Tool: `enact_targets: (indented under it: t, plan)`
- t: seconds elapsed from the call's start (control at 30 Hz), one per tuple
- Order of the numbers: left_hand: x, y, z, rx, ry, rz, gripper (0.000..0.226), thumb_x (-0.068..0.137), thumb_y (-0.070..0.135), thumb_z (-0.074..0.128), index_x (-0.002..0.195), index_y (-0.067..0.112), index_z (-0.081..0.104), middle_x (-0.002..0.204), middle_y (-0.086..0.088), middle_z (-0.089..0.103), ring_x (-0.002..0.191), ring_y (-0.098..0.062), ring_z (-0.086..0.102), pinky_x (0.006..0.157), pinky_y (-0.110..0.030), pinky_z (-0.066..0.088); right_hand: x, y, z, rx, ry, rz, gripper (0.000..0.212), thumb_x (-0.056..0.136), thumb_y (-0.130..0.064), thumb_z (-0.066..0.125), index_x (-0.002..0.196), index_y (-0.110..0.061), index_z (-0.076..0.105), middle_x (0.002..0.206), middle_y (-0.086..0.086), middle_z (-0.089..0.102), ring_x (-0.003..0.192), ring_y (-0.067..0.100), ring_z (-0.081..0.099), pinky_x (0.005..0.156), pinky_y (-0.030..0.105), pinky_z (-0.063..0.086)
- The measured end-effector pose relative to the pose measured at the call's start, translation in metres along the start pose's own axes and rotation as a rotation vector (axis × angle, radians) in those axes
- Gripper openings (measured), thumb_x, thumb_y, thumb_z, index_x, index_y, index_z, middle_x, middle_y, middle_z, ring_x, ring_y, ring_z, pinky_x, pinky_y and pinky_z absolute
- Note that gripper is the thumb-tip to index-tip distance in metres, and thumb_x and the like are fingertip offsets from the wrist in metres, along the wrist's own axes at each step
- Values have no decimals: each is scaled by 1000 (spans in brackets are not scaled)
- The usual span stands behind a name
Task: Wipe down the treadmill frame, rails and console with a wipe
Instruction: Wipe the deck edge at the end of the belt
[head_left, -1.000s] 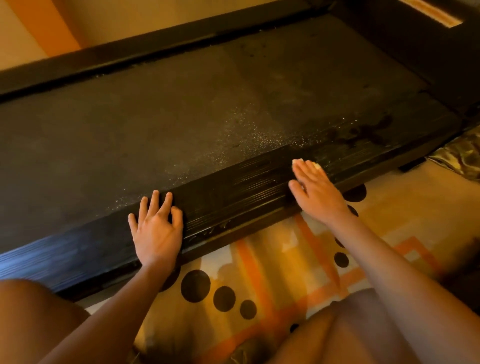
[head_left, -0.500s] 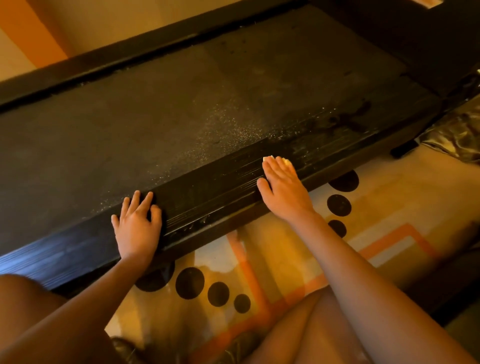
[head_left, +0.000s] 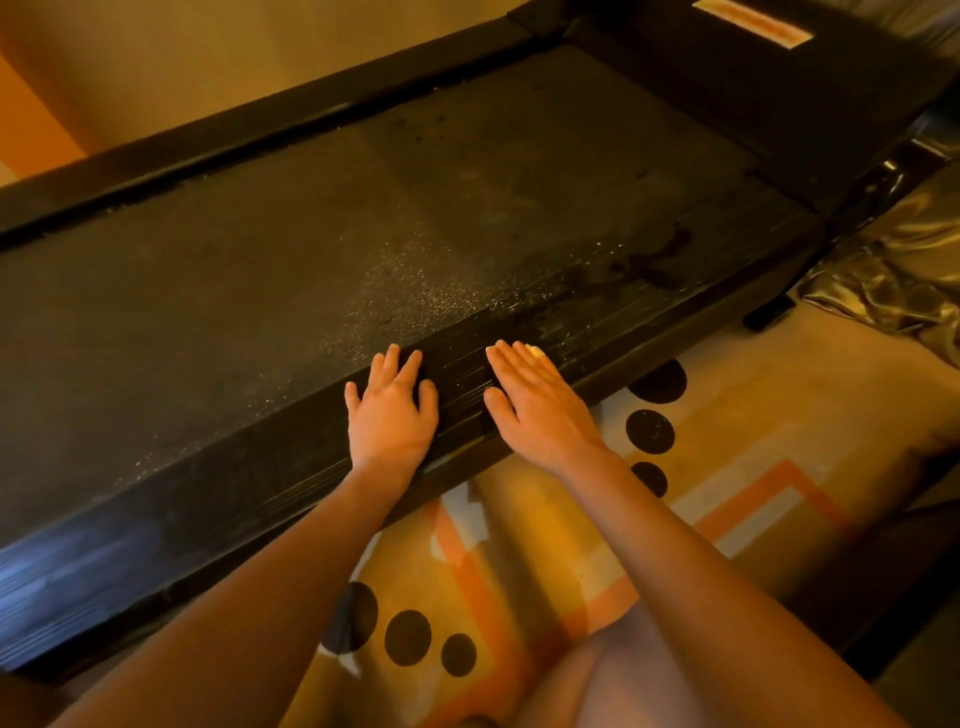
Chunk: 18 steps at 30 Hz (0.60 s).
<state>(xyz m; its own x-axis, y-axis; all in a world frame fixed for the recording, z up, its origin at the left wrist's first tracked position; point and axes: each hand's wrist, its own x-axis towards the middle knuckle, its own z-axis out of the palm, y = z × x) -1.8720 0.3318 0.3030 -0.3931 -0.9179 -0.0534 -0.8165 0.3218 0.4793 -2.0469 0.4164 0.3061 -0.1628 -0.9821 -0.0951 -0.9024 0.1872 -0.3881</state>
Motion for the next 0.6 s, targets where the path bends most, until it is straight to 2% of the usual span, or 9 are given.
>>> enact_targets:
  t: [0.1, 0.23, 0.33, 0.43, 0.53, 0.6]
  plan:
    - [2, 3, 9, 64, 25, -22, 53, 108, 47, 29, 158, 31, 29, 168, 1, 17, 156, -19, 8, 125, -53, 4, 13, 9, -9, -57, -10, -9, 59, 111, -43, 19, 164, -18, 11, 172, -1, 6, 158, 12, -2, 126, 30, -6]
    - [1, 4, 10, 68, 21, -29, 52, 108, 47, 28, 159, 32, 28, 169, 3, 14, 156, -17, 5, 126, -53, 3, 39, 26, -27, -151, -71, -88, 59, 111, -43, 16, 164, -17, 10, 172, 1, 5, 158, 15, -1, 127, 32, -5]
    - [1, 5, 10, 71, 31, -22, 52, 108, 46, 28, 158, 31, 28, 168, 3, 15, 156, -17, 5, 126, -52, 3, 64, 46, -45, -183, -64, 5, 59, 111, -42, 14, 164, -15, 10, 172, 4, 5, 158, 18, 1, 128, 35, -2]
    - [1, 5, 11, 74, 36, -22, 51, 109, 45, 28, 158, 31, 28, 168, 3, 15, 156, -17, 5, 126, -51, 3, 76, 38, -44, -113, -18, 128, 60, 111, -40, 16, 163, -11, 15, 171, 8, 10, 158, 23, 5, 129, 40, 2]
    - [1, 5, 12, 77, 33, -21, 52, 108, 44, 28, 158, 31, 27, 169, 3, 14, 156, -16, 4, 126, -52, 3, 57, 6, -26, -45, -47, -21, 60, 110, -41, 22, 162, -11, 20, 171, 7, 14, 158, 22, 7, 129, 40, 5]
    - [1, 4, 13, 91, 44, -12, 52, 108, 44, 28, 158, 31, 27, 168, 2, 14, 156, -17, 5, 126, -52, 4, 44, 2, -23, -101, -121, -157, 59, 111, -42, 21, 164, -16, 14, 172, 1, 7, 158, 17, 1, 128, 36, 0]
